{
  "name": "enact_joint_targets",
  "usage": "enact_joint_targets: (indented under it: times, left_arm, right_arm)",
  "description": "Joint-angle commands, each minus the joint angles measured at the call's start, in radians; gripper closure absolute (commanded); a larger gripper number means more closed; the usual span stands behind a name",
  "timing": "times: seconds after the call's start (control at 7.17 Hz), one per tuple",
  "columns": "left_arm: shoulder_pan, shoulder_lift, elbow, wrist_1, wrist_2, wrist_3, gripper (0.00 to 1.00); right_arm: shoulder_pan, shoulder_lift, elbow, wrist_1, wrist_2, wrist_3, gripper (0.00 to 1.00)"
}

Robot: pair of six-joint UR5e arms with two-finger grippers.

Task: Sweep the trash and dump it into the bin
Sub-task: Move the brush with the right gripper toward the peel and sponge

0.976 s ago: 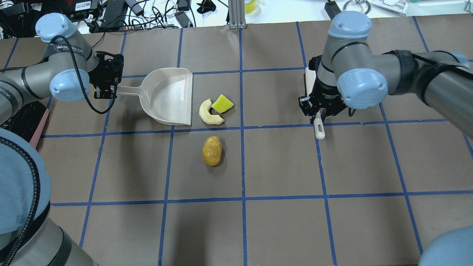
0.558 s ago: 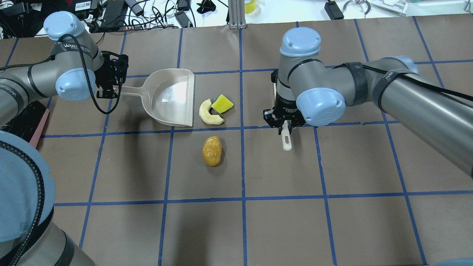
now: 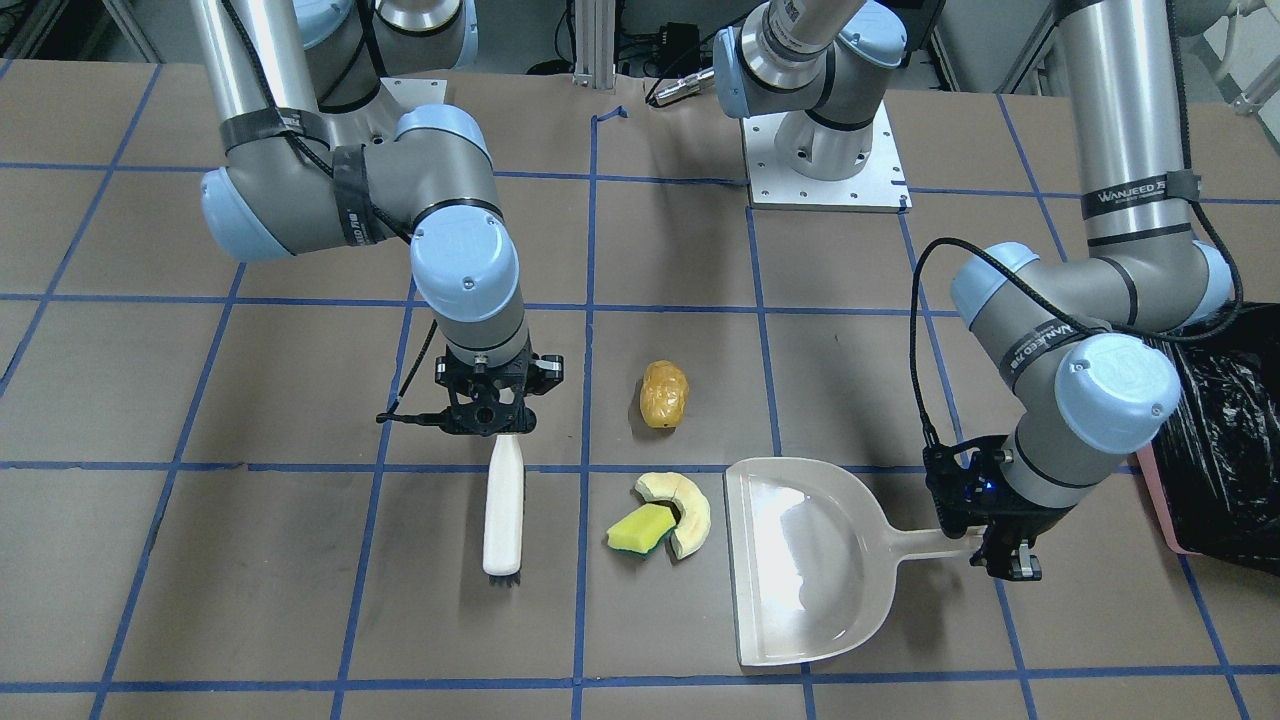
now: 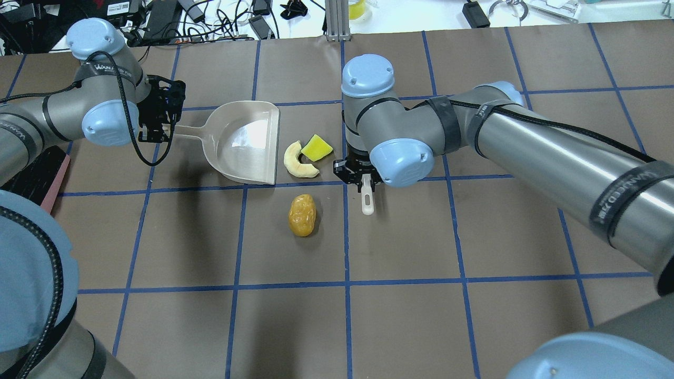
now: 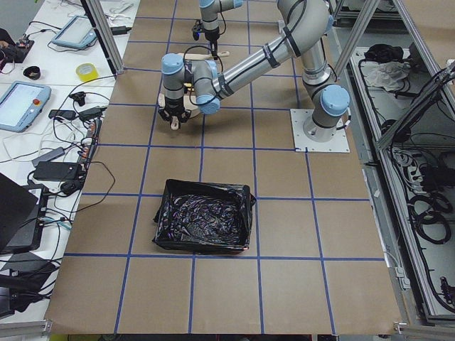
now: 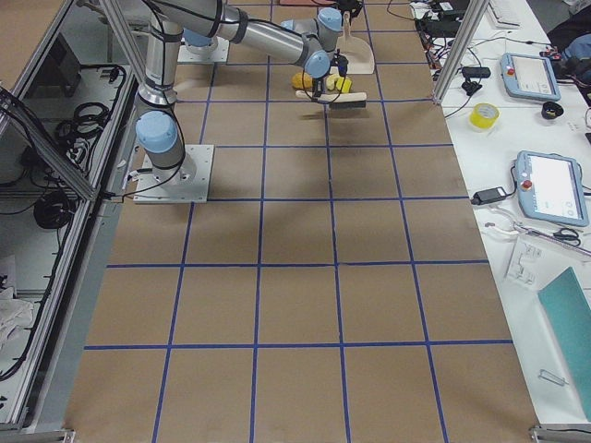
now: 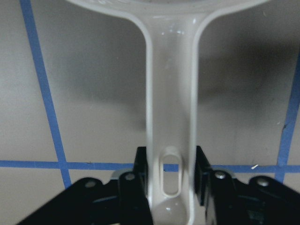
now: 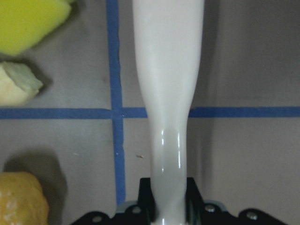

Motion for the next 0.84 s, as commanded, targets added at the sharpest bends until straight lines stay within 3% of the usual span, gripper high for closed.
enact_joint_targets:
  times: [0.0, 0.42, 0.7]
  left_arm:
    - [0.001, -0.003, -0.001, 0.0, 0.0, 0.001, 1.0]
    - [0.001, -0.006, 0.002, 0.004, 0.0, 0.012, 1.0]
    - [0.001, -0.006, 0.001, 0.004, 0.0, 0.012, 1.0]
  right_arm:
    - [0.046, 0.093, -0.124, 0.007, 0.004, 0.076, 1.0]
    - [0.127, 0.187, -0.234, -0.004, 0.036, 0.232, 1.0]
    - [0.222, 0.262, -0.376, -0.004, 0.094, 0.402, 1.0]
